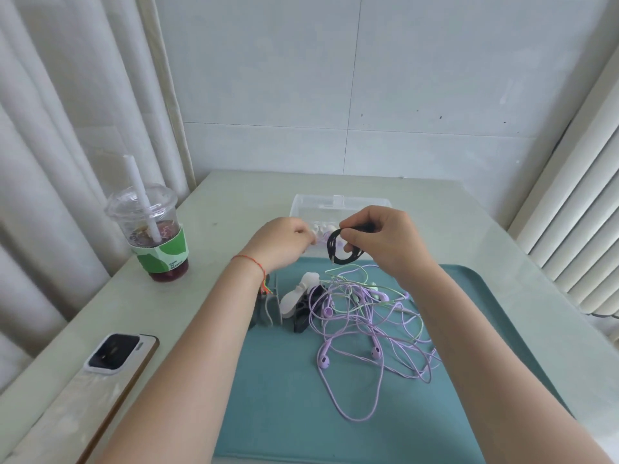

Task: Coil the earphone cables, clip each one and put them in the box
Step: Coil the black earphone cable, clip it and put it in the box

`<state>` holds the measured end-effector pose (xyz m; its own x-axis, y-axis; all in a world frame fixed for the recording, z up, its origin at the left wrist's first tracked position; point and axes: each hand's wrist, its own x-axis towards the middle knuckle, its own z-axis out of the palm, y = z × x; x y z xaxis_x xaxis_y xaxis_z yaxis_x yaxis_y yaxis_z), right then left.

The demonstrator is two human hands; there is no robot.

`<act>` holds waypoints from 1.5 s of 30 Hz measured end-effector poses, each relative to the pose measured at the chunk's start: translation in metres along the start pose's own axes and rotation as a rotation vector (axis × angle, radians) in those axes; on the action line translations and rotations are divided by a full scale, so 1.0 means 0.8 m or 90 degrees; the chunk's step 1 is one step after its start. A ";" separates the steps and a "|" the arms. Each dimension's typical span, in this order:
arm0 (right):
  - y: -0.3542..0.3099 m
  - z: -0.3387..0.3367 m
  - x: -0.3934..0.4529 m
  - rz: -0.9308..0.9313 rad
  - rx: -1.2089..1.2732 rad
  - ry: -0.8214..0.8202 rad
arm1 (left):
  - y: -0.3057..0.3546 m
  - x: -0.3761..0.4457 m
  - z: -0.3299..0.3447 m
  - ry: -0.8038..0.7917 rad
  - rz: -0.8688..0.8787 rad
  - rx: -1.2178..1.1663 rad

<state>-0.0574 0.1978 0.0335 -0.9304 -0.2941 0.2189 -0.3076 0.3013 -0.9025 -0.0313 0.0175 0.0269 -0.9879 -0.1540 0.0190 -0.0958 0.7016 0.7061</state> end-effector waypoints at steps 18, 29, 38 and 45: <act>-0.009 0.045 -0.002 0.004 -0.046 -0.045 | -0.060 -0.002 -0.015 -0.123 -0.104 0.410; -0.011 0.029 -0.003 -0.003 -0.055 -0.031 | -0.068 0.010 0.003 0.039 0.024 0.136; -0.011 0.023 -0.002 -0.005 -0.058 -0.024 | -0.071 0.010 -0.011 -0.038 -0.014 0.086; -0.011 0.023 -0.002 -0.005 -0.059 -0.021 | -0.080 0.009 -0.021 -0.039 -0.027 0.007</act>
<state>-0.0494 0.1789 0.0343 -0.9212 -0.3258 0.2127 -0.3338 0.3809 -0.8622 -0.0304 -0.0400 -0.0063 -0.9884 -0.1416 -0.0540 -0.1388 0.7028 0.6977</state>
